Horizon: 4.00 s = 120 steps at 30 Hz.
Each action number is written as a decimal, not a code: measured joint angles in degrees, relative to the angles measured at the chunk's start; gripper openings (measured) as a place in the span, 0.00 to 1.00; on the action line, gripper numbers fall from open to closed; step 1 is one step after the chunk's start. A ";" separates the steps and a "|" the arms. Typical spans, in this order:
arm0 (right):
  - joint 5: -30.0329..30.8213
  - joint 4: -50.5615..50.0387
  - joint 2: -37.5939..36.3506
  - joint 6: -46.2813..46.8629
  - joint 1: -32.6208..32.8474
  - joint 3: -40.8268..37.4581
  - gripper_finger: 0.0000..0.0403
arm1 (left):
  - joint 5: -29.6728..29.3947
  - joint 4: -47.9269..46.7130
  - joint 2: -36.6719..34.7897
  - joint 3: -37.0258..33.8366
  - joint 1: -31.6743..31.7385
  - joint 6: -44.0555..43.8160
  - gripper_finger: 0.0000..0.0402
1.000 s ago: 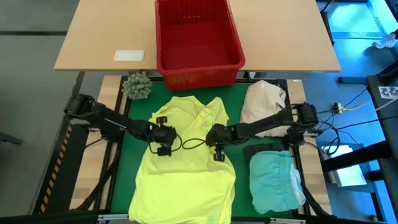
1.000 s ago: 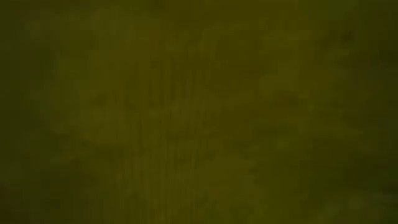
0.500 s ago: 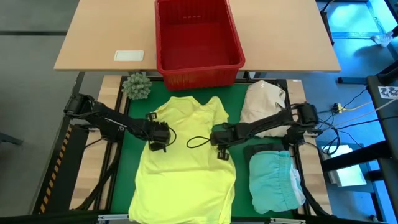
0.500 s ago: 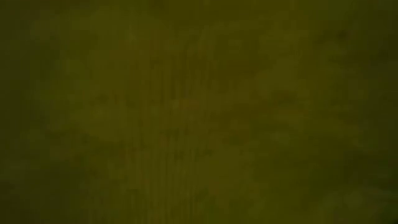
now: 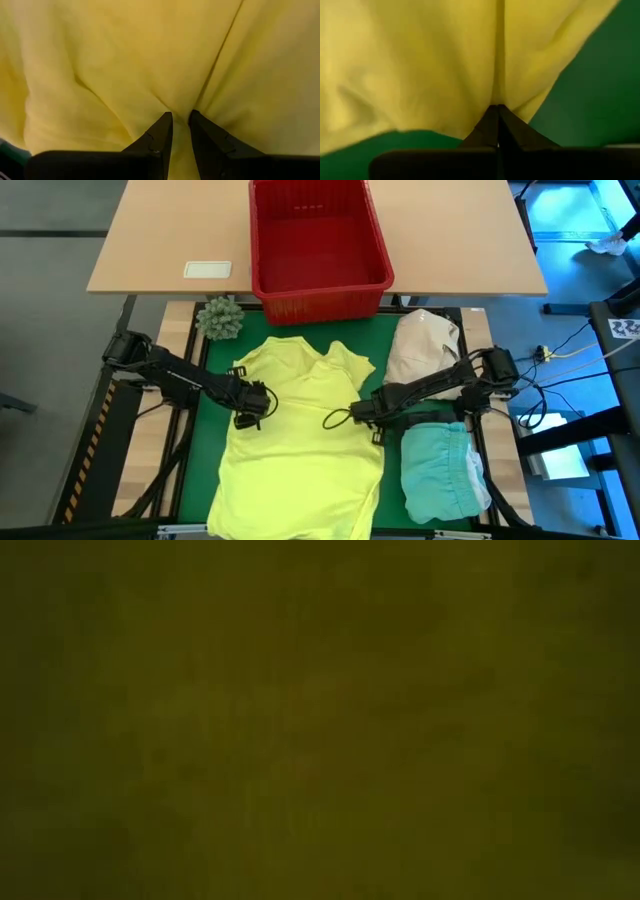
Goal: Fold Laundry from Bin
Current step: Fold the yellow shirt
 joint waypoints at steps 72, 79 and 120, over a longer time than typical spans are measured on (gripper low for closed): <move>25.36 4.46 0.52 -12.57 -22.99 11.22 0.00 | -6.09 -12.29 -12.11 6.58 10.33 -12.17 0.16; 21.58 9.05 0.52 -13.86 -15.68 12.83 0.00 | 2.14 -15.12 -12.15 8.37 5.94 -12.97 0.16; 10.48 13.81 4.26 -13.96 -3.29 12.52 0.00 | -11.50 -24.79 -6.33 14.10 6.99 -9.11 0.16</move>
